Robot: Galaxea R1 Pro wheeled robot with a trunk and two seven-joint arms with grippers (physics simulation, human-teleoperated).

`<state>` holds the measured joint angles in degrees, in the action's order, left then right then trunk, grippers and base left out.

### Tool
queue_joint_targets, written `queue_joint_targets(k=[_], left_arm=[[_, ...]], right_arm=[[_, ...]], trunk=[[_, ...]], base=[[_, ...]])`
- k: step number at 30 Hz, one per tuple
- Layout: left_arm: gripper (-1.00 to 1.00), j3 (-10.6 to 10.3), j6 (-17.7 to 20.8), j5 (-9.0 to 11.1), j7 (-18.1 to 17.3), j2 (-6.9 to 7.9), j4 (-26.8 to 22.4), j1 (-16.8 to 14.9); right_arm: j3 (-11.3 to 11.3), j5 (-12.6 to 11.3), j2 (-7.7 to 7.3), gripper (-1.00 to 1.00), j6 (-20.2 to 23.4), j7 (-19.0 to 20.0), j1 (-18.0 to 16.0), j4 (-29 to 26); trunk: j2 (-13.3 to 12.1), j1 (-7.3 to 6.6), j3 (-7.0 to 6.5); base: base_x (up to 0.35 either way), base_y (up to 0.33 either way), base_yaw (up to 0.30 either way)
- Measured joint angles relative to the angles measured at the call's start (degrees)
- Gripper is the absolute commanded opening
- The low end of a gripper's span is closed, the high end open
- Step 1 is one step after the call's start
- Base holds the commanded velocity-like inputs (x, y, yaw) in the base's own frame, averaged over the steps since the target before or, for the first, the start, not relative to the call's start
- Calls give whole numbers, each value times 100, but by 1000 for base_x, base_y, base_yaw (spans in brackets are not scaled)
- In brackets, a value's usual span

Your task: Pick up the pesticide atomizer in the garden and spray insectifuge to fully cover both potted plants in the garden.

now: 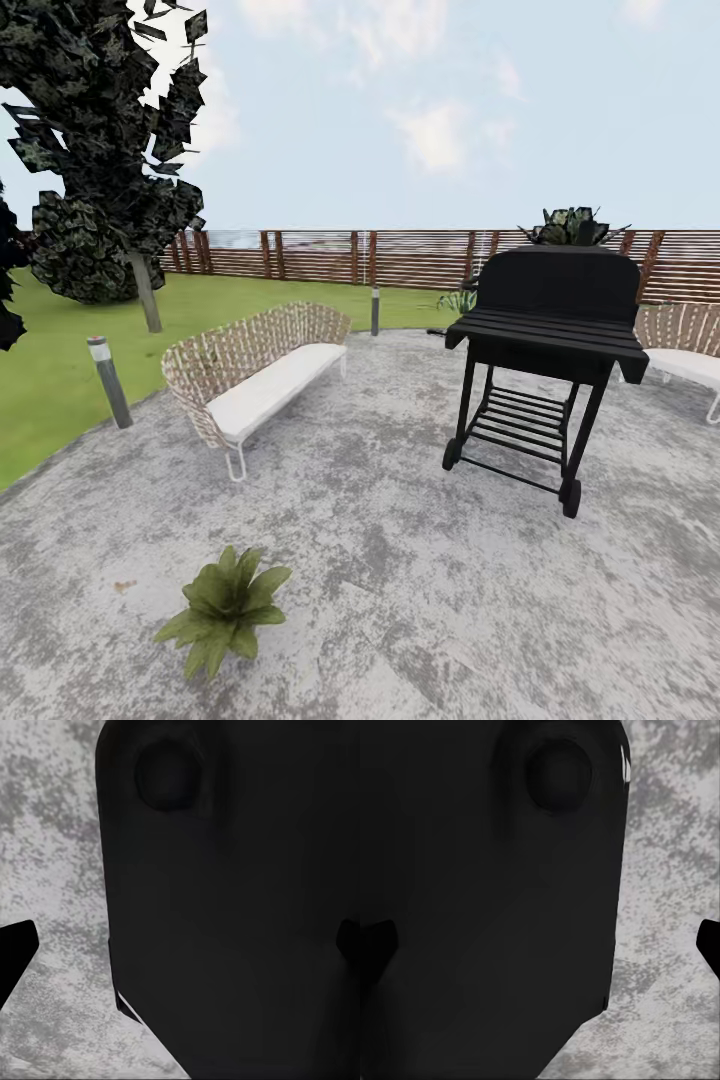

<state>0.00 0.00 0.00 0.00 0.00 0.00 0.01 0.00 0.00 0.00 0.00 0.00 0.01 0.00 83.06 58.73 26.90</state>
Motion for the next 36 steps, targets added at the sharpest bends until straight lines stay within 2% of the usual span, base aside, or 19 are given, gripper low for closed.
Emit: queue_joint_targets(k=[20,33,34,35,36], left_arm=[[100,-1,-11,8,-8,-26,-307,15],[100,-8,-412,-13,-8,-52,-673,15],[100,-9,-1352,-14,-8,-52,-933,16],[100,-9,-1394,-15,-8,-57,-1840,8],[100,-9,-1412,-16,-8,-62,-2136,4]], right_arm=[[-28,-24,-10,100,0,-33,-8,9],[-11,13,-49,100,-2,-56,-9,-24],[-12,14,-51,100,-5,-56,-9,-89],[-12,15,-45,100,-6,-56,-9,-188],[-10,16,-35,100,-7,-56,-10,-322]], trunk=[[0,0,-1],[0,0,-2],[-1,0,-1],[-1,0,-4],[-1,0,-3]], base=[[0,0,0],[0,0,0],[0,0,0],[0,0,0],[0,0,0]])
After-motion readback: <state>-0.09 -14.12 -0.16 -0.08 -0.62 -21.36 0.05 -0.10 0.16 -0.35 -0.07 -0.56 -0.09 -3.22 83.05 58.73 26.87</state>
